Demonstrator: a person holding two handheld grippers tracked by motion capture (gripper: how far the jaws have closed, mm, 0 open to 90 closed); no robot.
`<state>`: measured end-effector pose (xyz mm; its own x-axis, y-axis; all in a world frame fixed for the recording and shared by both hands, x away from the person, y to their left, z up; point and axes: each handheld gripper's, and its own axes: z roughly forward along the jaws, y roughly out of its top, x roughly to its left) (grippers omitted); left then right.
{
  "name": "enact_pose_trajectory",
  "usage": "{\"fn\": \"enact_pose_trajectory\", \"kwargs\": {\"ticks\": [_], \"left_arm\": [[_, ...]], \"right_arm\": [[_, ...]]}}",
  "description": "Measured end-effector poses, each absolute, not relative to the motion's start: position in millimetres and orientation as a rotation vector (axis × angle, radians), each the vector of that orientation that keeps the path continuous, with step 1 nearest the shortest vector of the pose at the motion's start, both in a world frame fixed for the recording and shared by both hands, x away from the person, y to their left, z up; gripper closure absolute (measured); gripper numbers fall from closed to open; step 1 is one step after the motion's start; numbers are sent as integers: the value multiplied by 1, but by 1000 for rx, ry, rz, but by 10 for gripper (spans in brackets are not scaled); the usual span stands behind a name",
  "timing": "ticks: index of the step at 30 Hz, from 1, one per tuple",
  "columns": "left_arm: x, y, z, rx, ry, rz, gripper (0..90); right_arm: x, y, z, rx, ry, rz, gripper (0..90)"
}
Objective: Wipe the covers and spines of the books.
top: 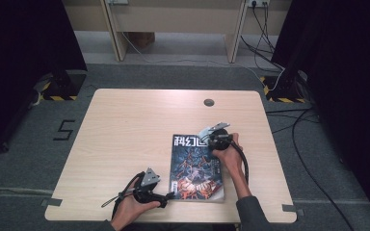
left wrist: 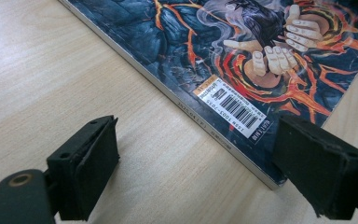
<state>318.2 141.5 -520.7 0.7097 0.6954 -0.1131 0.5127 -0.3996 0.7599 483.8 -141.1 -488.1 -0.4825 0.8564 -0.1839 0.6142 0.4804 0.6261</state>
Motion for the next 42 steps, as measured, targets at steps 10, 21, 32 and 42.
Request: {"fn": "enact_pose_trajectory", "kwargs": {"ticks": [10, 21, 32, 42], "left_arm": [[319, 141, -521, 2090, 916, 281, 129], [318, 142, -521, 2083, 918, 282, 128], [318, 142, -522, 2081, 916, 283, 128], [318, 142, -521, 2083, 916, 285, 128]], "right_arm": [[483, -128, -488, 1182, 2256, 631, 648], [485, -93, -488, 1158, 2350, 725, 619], [491, -41, -488, 1060, 2397, 719, 643], [461, -33, -488, 927, 2515, 785, 645]]}}
